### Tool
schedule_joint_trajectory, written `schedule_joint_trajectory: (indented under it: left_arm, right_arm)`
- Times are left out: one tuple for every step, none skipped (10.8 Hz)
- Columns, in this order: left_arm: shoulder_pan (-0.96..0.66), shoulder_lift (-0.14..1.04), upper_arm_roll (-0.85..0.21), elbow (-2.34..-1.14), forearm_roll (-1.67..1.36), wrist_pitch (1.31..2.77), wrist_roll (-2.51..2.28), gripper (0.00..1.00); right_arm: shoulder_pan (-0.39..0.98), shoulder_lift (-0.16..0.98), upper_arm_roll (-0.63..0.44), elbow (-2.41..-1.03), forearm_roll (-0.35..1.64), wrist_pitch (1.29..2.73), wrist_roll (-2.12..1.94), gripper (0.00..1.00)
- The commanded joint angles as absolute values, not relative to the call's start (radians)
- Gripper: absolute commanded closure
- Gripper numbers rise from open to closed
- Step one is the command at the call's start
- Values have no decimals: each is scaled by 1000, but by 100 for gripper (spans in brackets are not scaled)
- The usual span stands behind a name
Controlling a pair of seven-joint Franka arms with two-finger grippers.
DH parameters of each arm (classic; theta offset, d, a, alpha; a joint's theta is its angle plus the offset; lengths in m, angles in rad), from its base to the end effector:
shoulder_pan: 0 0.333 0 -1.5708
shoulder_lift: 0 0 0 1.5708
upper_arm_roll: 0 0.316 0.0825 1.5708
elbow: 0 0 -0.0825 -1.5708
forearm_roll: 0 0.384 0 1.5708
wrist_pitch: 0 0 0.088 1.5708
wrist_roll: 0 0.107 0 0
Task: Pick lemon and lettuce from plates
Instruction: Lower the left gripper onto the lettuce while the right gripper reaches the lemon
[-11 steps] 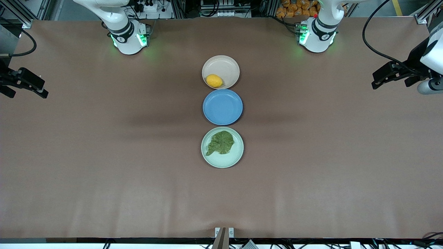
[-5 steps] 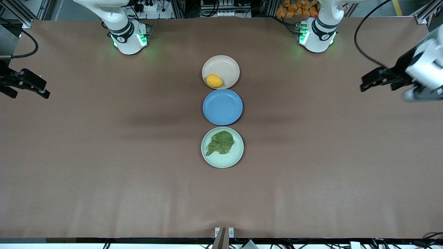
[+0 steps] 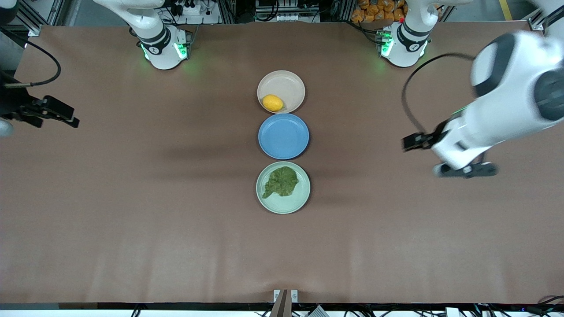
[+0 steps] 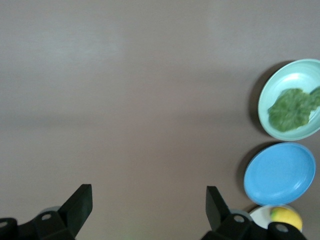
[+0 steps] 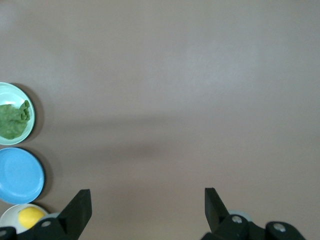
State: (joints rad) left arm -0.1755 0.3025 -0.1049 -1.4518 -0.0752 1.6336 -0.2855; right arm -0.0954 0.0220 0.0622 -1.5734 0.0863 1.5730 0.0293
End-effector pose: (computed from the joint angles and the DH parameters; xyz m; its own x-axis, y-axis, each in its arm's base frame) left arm 0.6150 -0.1763 0.5057 0.9895 0.0121 -0.1439 0.0220 -0.9975 0.0672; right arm 0.5609 -0.0098 0.6116 0.9977 -0.0625 -0.0249 -0.0645 -0.9941 -0.0868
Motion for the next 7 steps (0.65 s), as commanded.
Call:
schedule_joint_trajectory:
  left_arm:
    - [-268,427,-100,-1450,-94,1812,-362,0]
    - [-309,461,-100,-1453,-91,1892,-395,0]
    - [-339,494,-100,-1448,-91,1957,-444,0]
    - [-374,517,-100,-1451,-86,2017,-503,0]
    - [-420,543,-100,-1448,-84,2052,-558,0]
    - [-445,569,-100,-1447,-78,2093,-610,0]
    - [-477,595,-97,-1451,-77,2152,-648,0]
  right_arm:
    - [-129,5,69,-1666,140,1577,26,0]
    - [-127,5,71,-1698,143,1586,28,0]
    - [-127,5,71,-1727,158,1597,28,0]
    - [-126,3,71,-1764,194,1620,28,0]
    - [-121,2,72,-1807,221,1646,28,0]
    - [-115,-3,78,-1848,235,1676,37,0]
    - [-82,-5,78,-1873,236,1701,38,0]
